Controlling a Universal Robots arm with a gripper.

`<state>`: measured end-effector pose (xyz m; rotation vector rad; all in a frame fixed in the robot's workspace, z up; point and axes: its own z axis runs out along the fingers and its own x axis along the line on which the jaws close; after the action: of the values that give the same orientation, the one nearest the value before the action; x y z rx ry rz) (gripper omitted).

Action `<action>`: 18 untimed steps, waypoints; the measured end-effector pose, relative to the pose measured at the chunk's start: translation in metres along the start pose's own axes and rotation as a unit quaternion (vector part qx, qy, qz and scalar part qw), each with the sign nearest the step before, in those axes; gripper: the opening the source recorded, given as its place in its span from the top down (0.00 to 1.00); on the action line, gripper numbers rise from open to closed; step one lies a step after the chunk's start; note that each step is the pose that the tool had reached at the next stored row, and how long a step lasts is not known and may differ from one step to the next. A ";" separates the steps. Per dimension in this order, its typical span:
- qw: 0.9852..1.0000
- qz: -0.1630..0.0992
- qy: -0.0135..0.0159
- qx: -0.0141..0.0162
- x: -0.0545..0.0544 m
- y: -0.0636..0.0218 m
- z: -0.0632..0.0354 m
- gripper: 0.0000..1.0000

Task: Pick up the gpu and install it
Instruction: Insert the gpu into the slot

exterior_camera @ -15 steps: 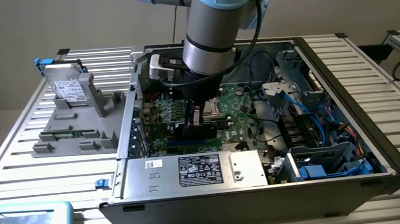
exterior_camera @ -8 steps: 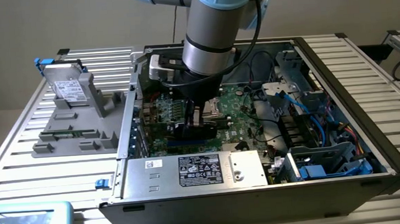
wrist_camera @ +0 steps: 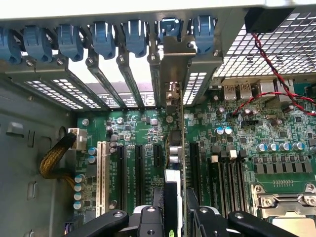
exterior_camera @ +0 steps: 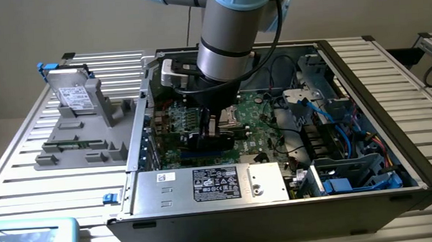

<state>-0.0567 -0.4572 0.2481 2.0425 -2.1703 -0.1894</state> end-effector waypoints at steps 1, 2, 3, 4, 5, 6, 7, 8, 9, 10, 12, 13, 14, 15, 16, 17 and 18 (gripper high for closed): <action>1.000 0.000 0.000 0.000 0.000 0.0000 0.0000 0.72; 1.000 0.000 0.000 0.000 0.000 0.0000 0.0000 0.72; 1.000 0.000 0.000 0.000 0.000 0.0000 0.0000 0.72; 1.000 0.000 0.000 0.000 0.000 0.0000 0.0000 0.72; 1.000 0.000 0.000 0.000 0.000 0.0000 -0.0001 0.72; 1.000 0.000 0.000 0.000 -0.001 0.0000 0.0000 0.72; 1.000 0.000 0.000 0.000 -0.001 0.0000 0.0000 0.72; 1.000 0.000 0.000 0.000 -0.001 0.0001 0.0000 0.72; 1.000 0.000 0.000 0.000 -0.001 0.0001 0.0000 0.72; 1.000 0.000 0.000 0.000 -0.001 0.0000 0.0000 0.72; 1.000 0.000 0.000 0.000 -0.002 0.0001 0.0000 0.72; 1.000 0.000 0.000 0.000 -0.002 0.0001 0.0000 0.72; 1.000 0.000 0.000 0.000 -0.002 0.0001 0.0000 0.72; 1.000 0.000 0.000 0.000 -0.002 0.0001 0.0000 0.72; 1.000 0.000 0.000 0.000 -0.002 0.0001 0.0000 0.72; 1.000 0.000 0.000 0.000 -0.002 0.0001 0.0000 0.72; 1.000 0.000 0.000 0.000 -0.002 0.0001 0.0000 0.72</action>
<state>-0.0567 -0.4552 0.2481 2.0425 -2.1703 -0.1894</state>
